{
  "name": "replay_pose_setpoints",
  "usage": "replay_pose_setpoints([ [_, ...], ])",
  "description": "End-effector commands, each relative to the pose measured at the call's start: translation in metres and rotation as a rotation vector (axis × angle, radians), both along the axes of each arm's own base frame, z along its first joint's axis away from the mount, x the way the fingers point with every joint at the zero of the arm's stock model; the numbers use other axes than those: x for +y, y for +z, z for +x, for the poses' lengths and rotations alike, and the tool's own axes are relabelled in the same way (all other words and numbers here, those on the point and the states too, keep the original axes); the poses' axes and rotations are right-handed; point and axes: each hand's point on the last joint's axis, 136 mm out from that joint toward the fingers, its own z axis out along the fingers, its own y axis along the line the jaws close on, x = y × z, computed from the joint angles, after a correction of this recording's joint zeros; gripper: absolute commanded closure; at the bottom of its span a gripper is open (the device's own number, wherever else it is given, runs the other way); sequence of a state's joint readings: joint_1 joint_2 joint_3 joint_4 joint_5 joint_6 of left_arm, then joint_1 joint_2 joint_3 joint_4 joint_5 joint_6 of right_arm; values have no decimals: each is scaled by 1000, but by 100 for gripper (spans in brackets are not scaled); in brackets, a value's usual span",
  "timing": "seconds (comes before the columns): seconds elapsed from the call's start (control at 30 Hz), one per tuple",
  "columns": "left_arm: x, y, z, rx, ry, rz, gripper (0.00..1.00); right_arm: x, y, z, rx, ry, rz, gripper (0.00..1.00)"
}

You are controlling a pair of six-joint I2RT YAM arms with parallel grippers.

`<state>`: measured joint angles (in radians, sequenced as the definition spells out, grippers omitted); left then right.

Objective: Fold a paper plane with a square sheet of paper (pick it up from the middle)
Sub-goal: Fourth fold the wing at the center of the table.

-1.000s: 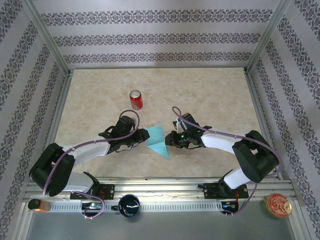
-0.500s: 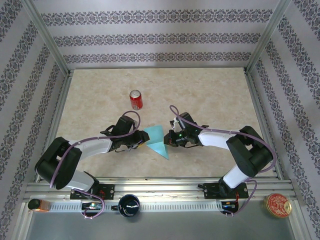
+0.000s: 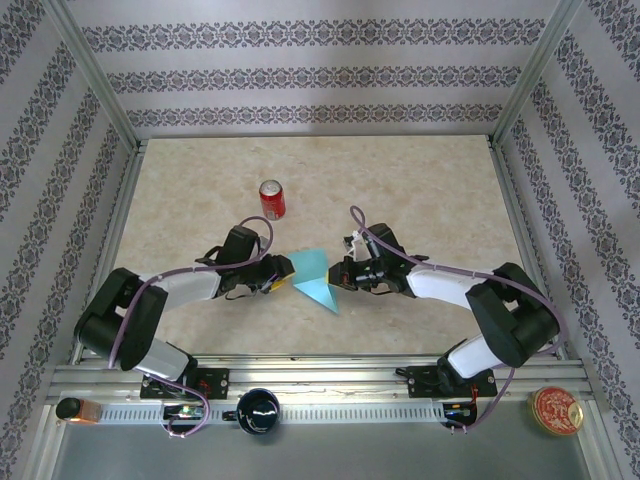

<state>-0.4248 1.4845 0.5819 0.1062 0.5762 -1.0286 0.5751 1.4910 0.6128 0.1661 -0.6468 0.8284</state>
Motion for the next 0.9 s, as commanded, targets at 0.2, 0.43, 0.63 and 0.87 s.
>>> replay_pose_setpoints([
  [0.2, -14, 12, 17, -45, -14, -102, 56, -1, 11, 0, -13, -3, 65, 98],
  [0.43, -23, 11, 22, -43, -25, -151, 59, -4, 8, 0, -9, -9, 69, 98],
  [0.63, -20, 4, 23, -19, -12, -127, 58, -5, 11, 0, -13, -15, 84, 98],
  [0.87, -26, 7, 30, -36, -12, -155, 62, -6, 13, -1, -14, -14, 100, 98],
])
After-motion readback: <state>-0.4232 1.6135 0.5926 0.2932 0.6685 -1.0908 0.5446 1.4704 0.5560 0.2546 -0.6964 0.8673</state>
